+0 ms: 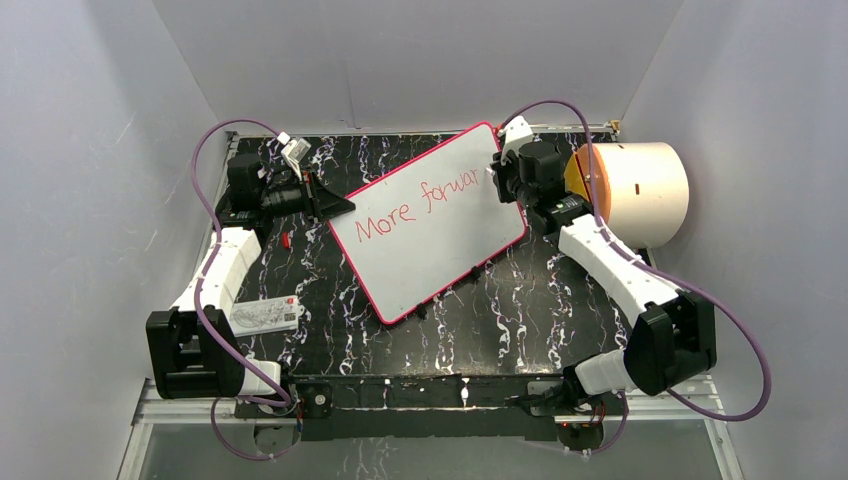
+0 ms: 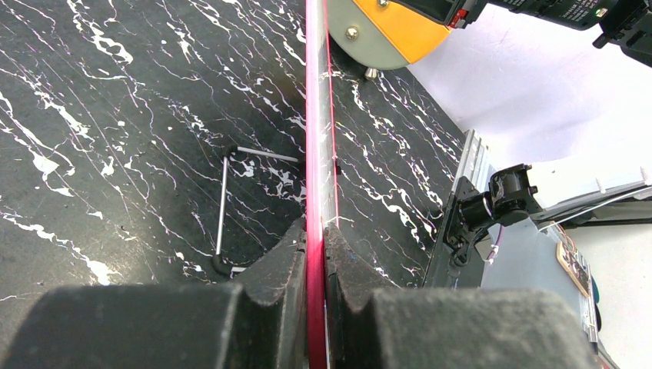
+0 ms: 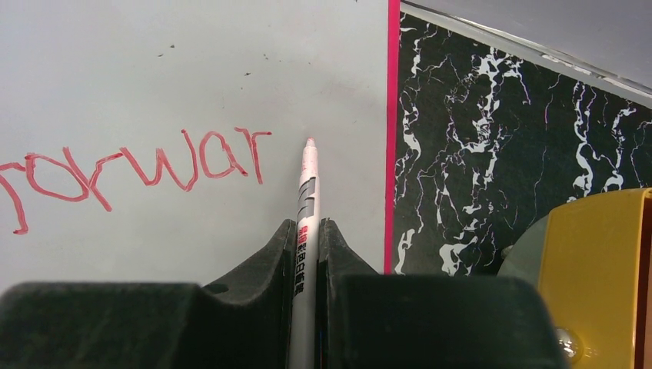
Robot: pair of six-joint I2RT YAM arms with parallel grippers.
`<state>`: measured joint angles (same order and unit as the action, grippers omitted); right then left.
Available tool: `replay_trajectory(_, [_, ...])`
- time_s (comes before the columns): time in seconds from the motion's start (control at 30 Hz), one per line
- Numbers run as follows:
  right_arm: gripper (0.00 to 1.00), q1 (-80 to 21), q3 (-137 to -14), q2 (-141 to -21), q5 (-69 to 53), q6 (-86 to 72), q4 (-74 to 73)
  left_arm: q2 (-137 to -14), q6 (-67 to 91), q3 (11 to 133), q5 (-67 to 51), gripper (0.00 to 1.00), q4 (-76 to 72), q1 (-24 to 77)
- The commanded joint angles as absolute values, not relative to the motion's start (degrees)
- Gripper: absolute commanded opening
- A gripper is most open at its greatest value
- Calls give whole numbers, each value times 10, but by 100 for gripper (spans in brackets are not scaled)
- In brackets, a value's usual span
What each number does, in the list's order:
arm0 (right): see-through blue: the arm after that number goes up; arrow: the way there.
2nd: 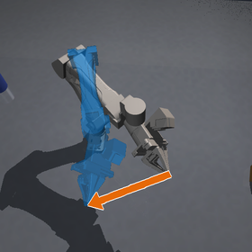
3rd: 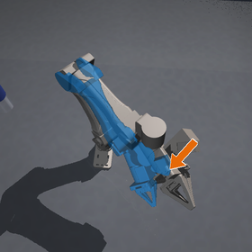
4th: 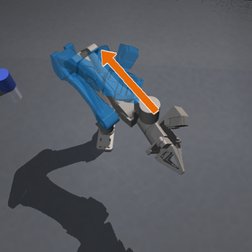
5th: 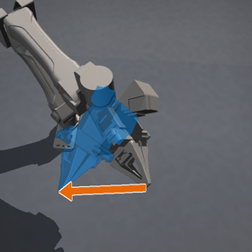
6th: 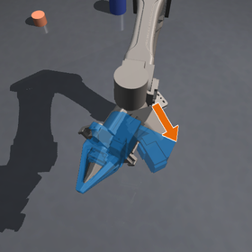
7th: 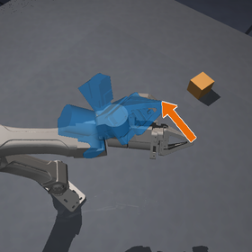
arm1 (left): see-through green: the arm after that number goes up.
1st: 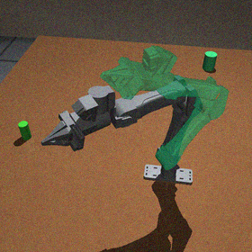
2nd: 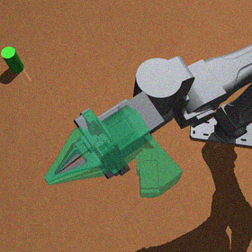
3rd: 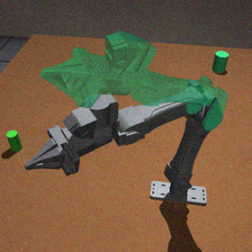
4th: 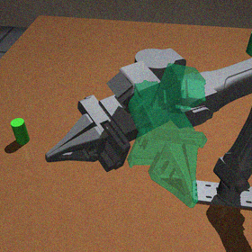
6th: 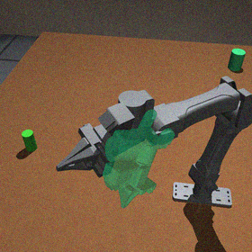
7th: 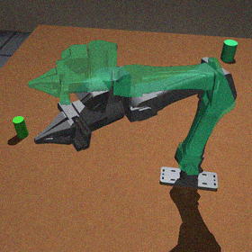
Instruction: Write a sentence on the whiteboard
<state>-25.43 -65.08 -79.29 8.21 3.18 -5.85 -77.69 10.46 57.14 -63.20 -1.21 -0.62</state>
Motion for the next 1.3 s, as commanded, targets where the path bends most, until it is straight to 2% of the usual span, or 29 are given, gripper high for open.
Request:
replay_trajectory(0.0, [0,-250,-683,-797,69,35,-31,-799,65,550,-592,0,54,12])
replay_trajectory(1.27, [0,-249,-673,-791,4,34,-85,-802,65,551,-597,0,54,12])
